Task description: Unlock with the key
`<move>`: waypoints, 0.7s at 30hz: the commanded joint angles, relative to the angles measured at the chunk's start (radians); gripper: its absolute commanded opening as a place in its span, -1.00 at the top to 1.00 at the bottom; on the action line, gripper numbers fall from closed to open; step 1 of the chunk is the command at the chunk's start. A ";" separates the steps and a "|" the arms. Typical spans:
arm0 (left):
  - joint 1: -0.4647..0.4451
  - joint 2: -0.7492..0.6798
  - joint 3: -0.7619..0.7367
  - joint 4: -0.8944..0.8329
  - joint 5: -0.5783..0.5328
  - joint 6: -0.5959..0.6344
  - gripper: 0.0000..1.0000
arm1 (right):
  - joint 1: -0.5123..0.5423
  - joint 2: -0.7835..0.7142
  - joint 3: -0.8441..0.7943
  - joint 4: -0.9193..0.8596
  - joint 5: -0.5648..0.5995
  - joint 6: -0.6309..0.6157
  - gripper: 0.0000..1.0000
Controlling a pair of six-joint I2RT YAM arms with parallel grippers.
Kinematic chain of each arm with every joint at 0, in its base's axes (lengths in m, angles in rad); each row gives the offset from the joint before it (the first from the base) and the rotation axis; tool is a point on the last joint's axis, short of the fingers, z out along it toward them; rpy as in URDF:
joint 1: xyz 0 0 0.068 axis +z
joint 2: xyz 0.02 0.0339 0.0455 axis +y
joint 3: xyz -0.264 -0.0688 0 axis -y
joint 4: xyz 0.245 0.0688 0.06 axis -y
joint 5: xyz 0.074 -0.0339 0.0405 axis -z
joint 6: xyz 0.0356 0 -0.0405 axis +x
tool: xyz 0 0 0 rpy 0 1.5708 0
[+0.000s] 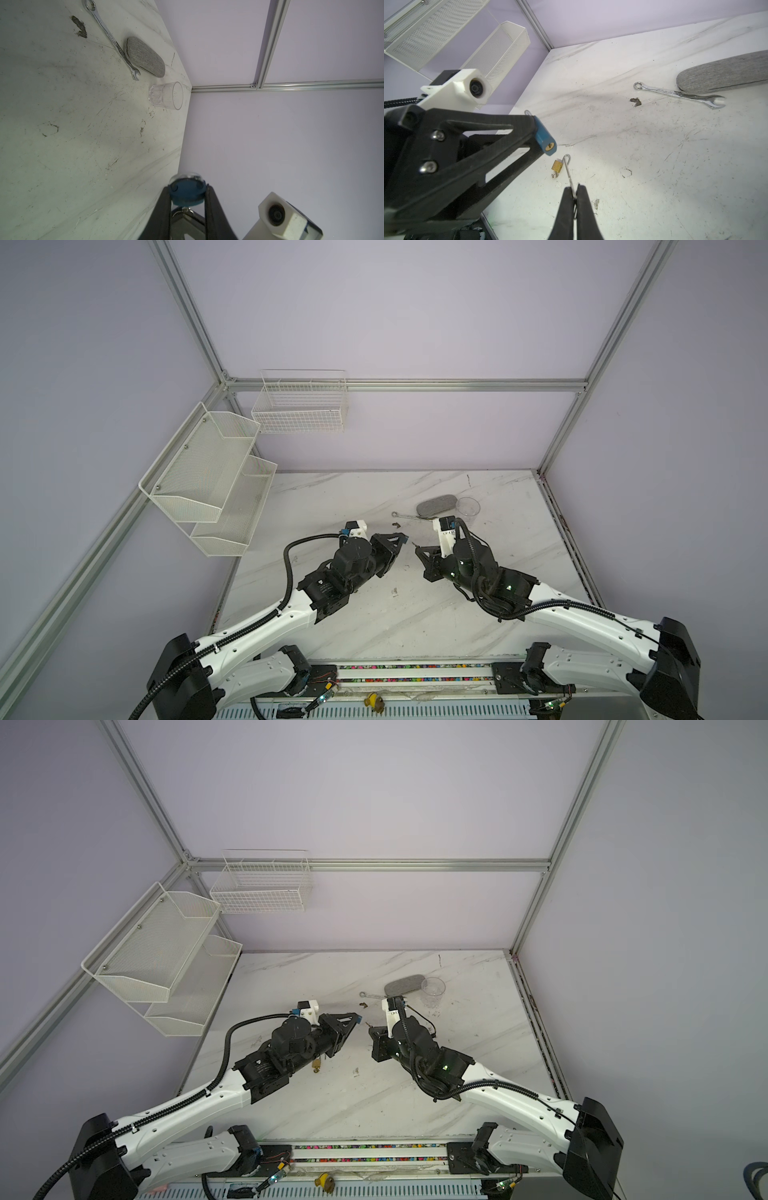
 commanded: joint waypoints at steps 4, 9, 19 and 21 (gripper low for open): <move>0.007 -0.009 -0.036 0.076 0.037 0.031 1.00 | -0.004 0.008 0.033 -0.020 -0.058 0.000 1.00; 0.007 -0.002 -0.029 0.080 0.044 0.035 1.00 | -0.004 0.003 0.042 -0.021 -0.047 0.003 1.00; 0.007 0.002 -0.023 0.071 0.047 0.043 1.00 | -0.034 0.008 0.052 -0.033 -0.049 0.008 1.00; 0.006 0.002 -0.021 0.071 0.048 0.043 1.00 | -0.033 0.008 0.053 -0.022 -0.064 0.002 1.00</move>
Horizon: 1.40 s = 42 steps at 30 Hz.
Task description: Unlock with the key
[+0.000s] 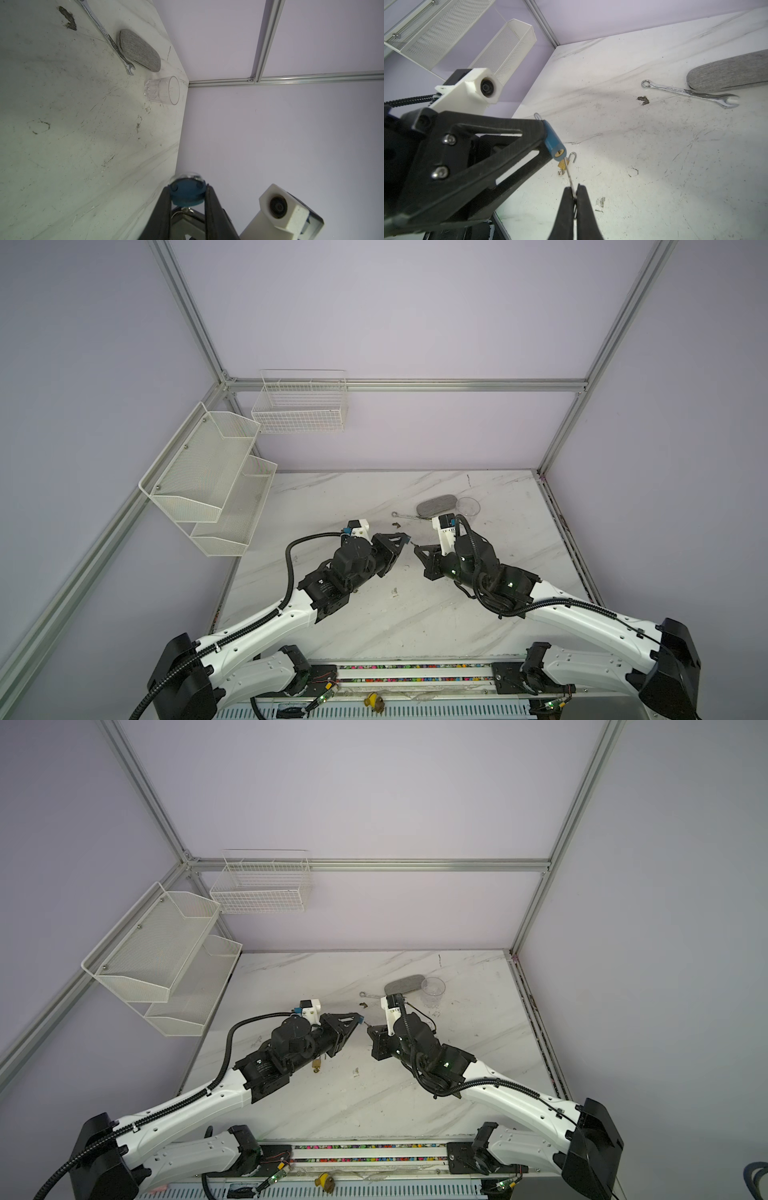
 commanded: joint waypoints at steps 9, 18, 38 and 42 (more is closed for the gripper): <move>0.004 0.011 -0.015 0.068 0.029 0.029 1.00 | -0.006 0.021 0.040 -0.004 -0.018 -0.008 1.00; 0.004 0.020 -0.013 0.089 0.046 0.032 1.00 | -0.008 0.032 0.042 0.005 -0.045 -0.019 1.00; 0.011 0.028 -0.001 0.068 0.027 0.061 1.00 | -0.010 0.021 0.029 0.021 -0.087 -0.016 1.00; 0.015 0.038 -0.001 0.083 0.022 0.055 1.00 | -0.009 0.019 0.022 0.046 -0.098 0.028 1.00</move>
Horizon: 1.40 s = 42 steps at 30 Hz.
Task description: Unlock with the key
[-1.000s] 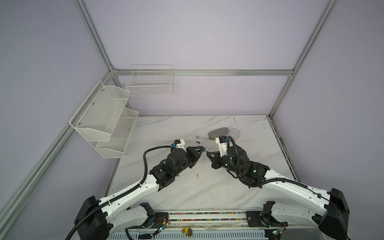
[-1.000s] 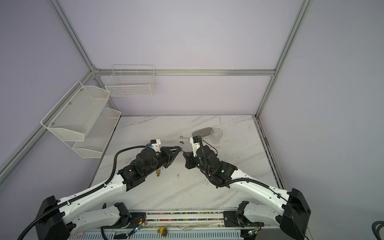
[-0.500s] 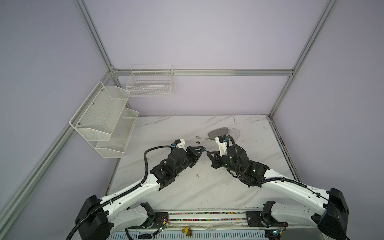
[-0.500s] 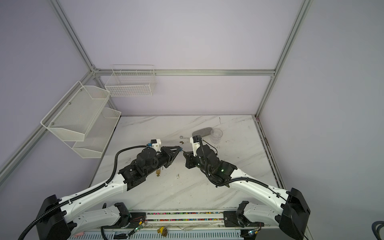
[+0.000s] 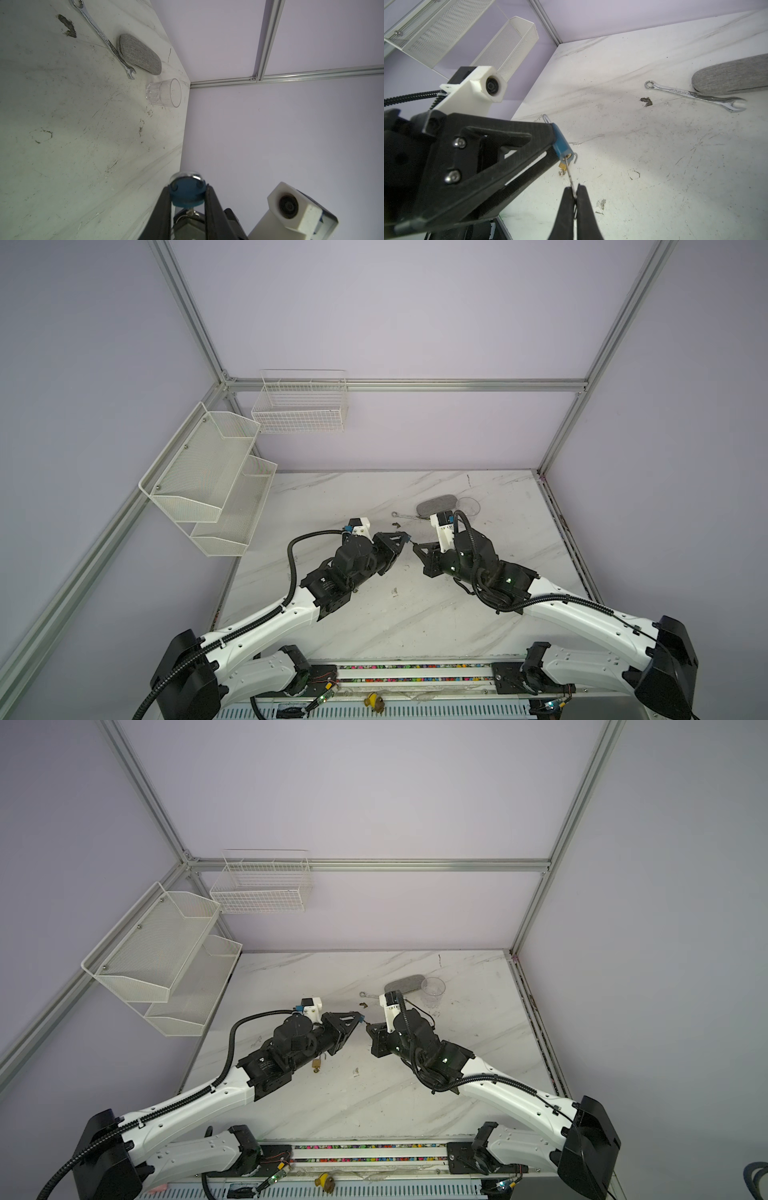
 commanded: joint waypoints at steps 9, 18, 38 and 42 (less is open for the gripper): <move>0.006 0.026 -0.020 0.142 0.056 -0.002 1.00 | 0.008 0.012 0.007 0.061 -0.005 0.059 1.00; 0.022 -0.015 -0.019 0.070 0.028 0.043 1.00 | 0.006 -0.050 -0.008 0.002 0.039 0.049 1.00; 0.065 0.233 0.285 -0.738 0.017 0.554 1.00 | -0.065 -0.033 -0.208 0.019 -0.140 0.140 1.00; 0.065 0.375 0.350 -0.790 0.030 0.630 1.00 | -0.064 -0.021 -0.251 0.036 -0.149 0.158 1.00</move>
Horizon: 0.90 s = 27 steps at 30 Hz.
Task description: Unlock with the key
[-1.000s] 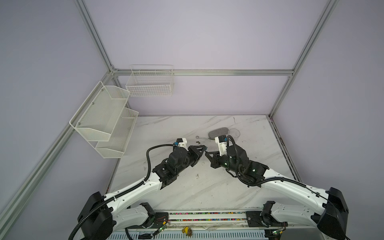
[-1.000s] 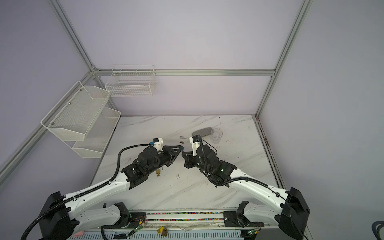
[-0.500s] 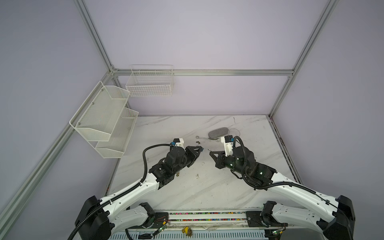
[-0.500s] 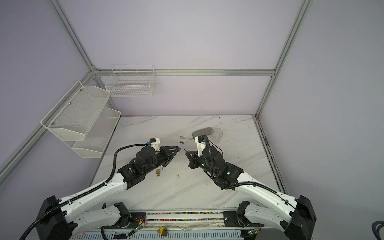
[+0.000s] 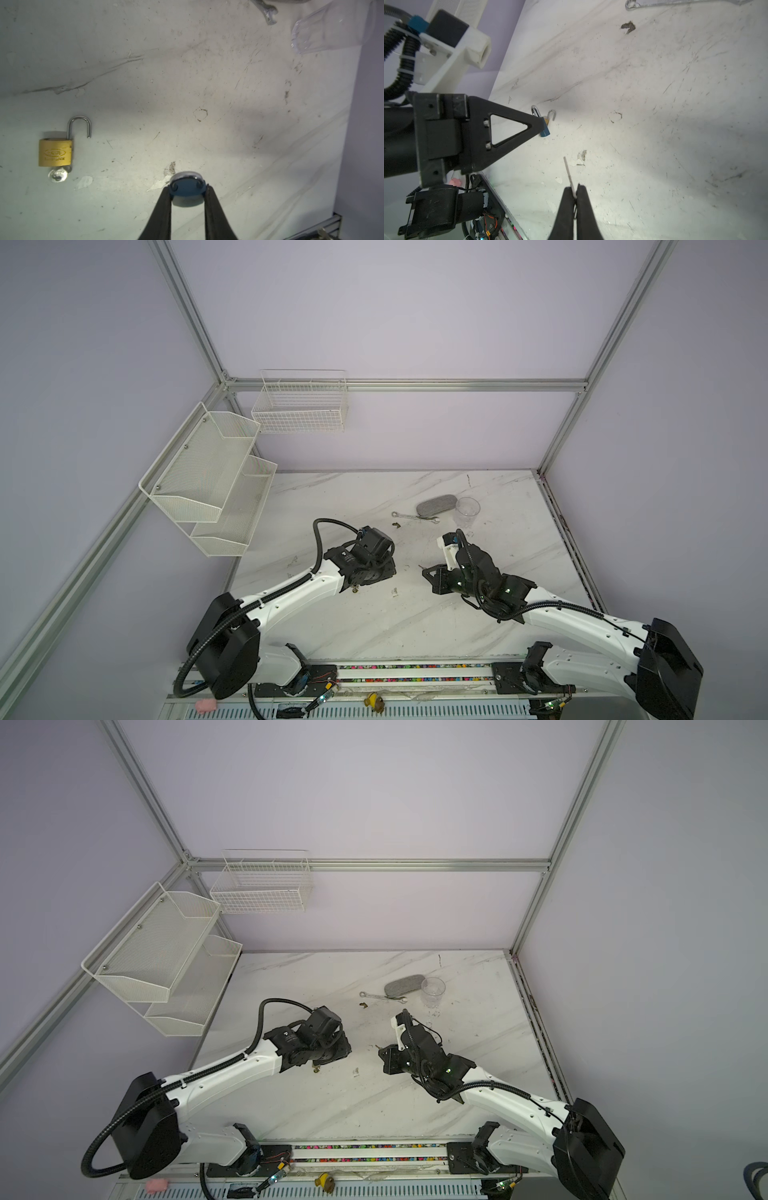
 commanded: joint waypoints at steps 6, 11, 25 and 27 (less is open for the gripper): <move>0.007 0.243 0.219 -0.145 0.022 0.187 1.00 | 0.000 0.022 -0.062 0.071 -0.045 0.037 1.00; 0.003 0.350 0.275 -0.182 0.000 0.199 1.00 | -0.001 0.029 -0.077 0.103 -0.062 0.042 1.00; -0.063 0.464 0.343 -0.235 -0.100 0.122 0.44 | 0.000 0.060 -0.071 0.121 -0.072 0.040 1.00; -0.065 0.470 0.341 -0.234 -0.105 0.106 0.43 | 0.000 0.057 -0.070 0.120 -0.073 0.038 1.00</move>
